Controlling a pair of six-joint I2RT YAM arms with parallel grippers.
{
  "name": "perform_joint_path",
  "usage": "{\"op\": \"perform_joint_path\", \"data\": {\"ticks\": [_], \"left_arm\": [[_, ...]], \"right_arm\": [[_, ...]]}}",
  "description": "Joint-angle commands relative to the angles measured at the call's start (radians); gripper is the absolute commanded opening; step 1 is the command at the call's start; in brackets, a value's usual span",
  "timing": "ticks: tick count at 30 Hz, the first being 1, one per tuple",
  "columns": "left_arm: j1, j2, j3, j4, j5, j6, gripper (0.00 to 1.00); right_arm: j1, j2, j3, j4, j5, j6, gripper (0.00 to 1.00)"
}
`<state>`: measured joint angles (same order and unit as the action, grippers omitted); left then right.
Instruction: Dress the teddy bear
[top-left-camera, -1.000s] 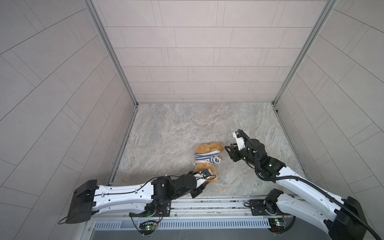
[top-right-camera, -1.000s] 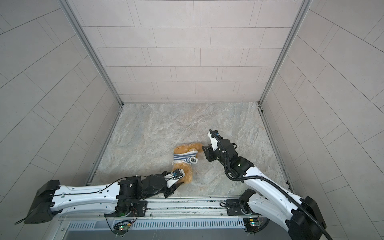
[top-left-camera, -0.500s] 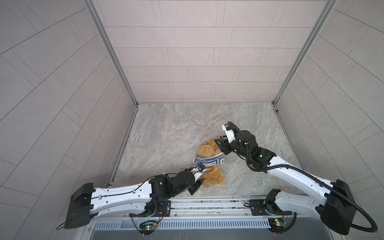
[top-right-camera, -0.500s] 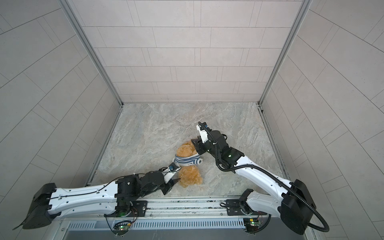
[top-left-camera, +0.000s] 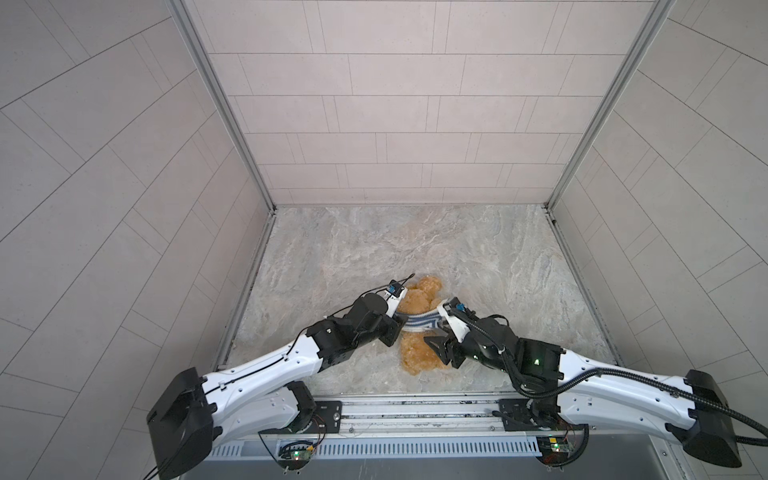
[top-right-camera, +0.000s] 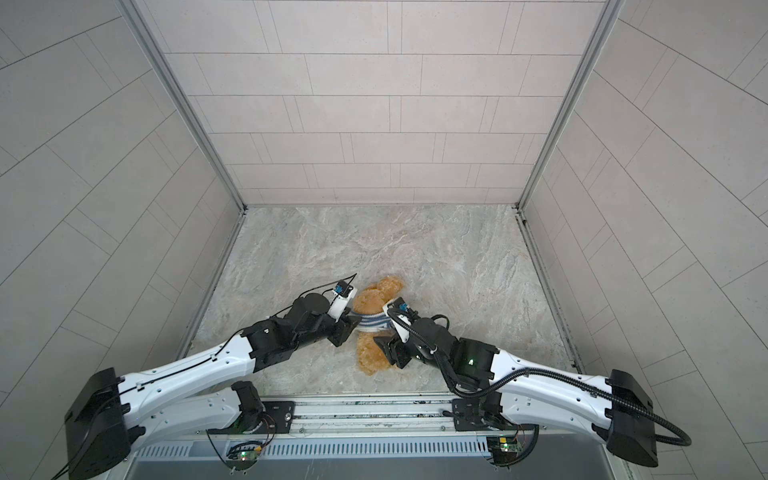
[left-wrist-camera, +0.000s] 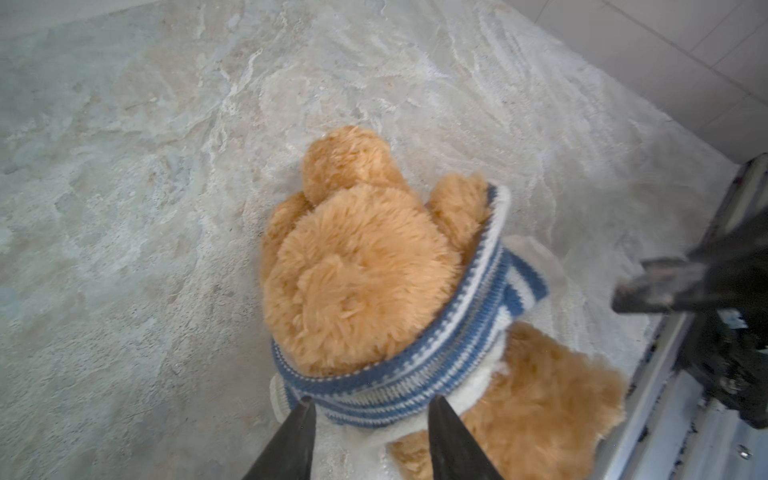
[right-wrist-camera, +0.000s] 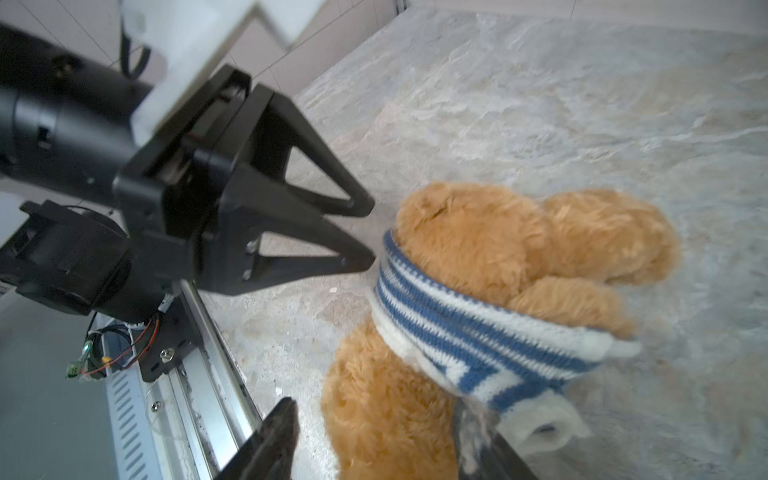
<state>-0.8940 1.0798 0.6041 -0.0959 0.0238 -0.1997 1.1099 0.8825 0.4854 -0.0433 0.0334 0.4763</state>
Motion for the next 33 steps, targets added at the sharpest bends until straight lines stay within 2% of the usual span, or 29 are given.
{"op": "perform_joint_path", "data": {"ticks": [1, 7, 8, 14, 17, 21, 26, 33], "left_arm": [[0.005, 0.046, 0.044, 0.050, 0.024, 0.051, 0.49], [0.006, 0.127, 0.062, 0.070, 0.037, 0.080, 0.49], [0.005, 0.138, 0.066, 0.072, 0.028, 0.083, 0.46], [0.006, 0.163, 0.075, 0.082, 0.003, 0.082, 0.11], [0.006, 0.147, 0.068, 0.084, -0.002, 0.071, 0.01], [0.006, 0.104, 0.055, 0.066, -0.033, 0.049, 0.00], [0.016, 0.048, 0.060, -0.007, -0.078, -0.006, 0.00], [0.017, -0.104, 0.048, -0.179, -0.105, -0.124, 0.00]], "right_arm": [[0.011, 0.030, -0.046, 0.066, 0.052, 0.074, 0.63], [0.010, 0.094, -0.057, 0.090, 0.103, 0.059, 0.64], [0.009, 0.104, -0.060, 0.100, 0.103, 0.056, 0.64], [-0.006, 0.172, -0.070, 0.136, 0.083, 0.059, 0.58], [-0.020, 0.173, -0.081, 0.141, 0.077, 0.062, 0.45], [-0.048, 0.144, -0.089, 0.107, 0.081, 0.056, 0.28], [-0.095, 0.095, -0.094, 0.064, 0.080, 0.031, 0.00], [-0.183, 0.006, -0.097, 0.031, 0.070, -0.017, 0.00]]}}
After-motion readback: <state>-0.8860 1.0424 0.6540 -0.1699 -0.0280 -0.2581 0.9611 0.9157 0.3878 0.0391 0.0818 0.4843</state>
